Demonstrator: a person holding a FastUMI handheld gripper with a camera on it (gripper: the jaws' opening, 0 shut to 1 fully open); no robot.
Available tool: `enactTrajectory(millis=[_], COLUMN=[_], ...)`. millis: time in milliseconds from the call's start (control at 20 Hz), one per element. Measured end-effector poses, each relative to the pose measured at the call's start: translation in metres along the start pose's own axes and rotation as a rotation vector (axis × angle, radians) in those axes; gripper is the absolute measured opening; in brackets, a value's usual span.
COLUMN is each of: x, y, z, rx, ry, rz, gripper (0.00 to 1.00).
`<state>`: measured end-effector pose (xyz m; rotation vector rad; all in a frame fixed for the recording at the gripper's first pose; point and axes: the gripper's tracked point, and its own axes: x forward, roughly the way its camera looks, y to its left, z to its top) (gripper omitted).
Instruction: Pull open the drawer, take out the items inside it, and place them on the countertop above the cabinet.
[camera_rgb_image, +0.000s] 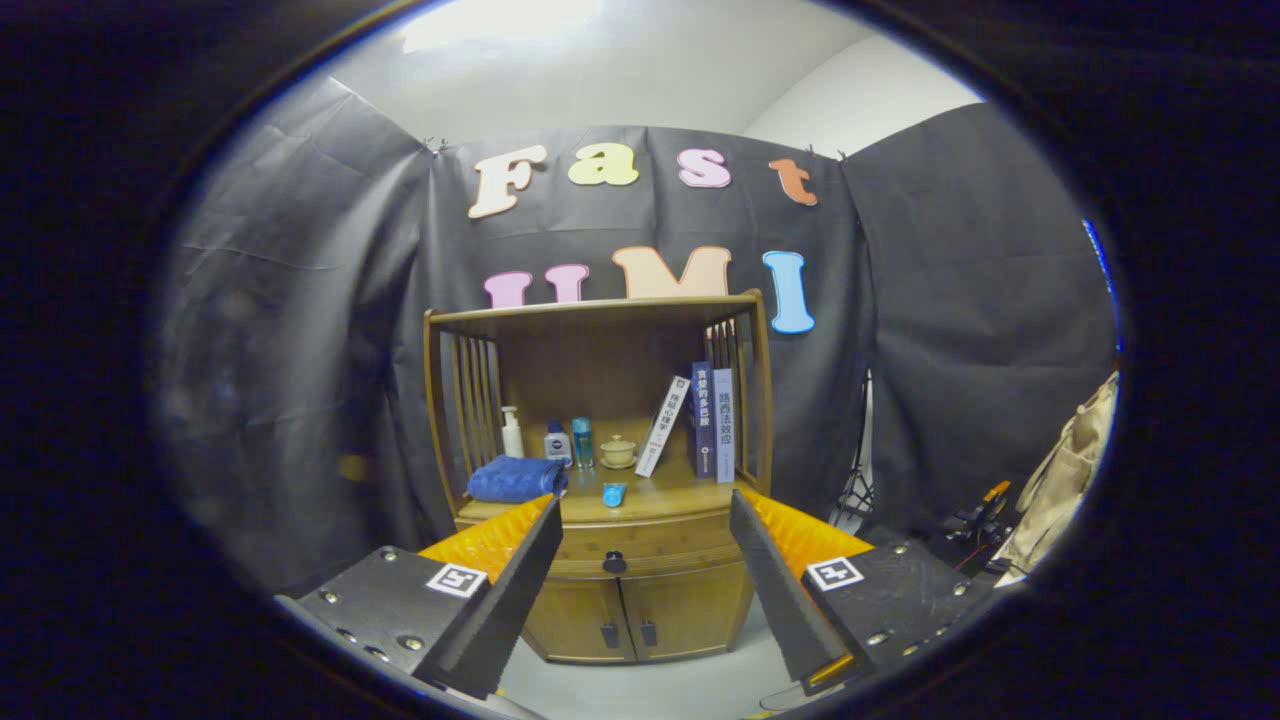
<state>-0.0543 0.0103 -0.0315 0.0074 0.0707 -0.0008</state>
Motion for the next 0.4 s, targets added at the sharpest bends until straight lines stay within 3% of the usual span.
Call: enactTrajectory(millis=[400], x=[-0.0009], y=[0.003], z=[0.0055], rx=[0.002], ry=[-0.01], rz=[0.003], gripper=[1.0])
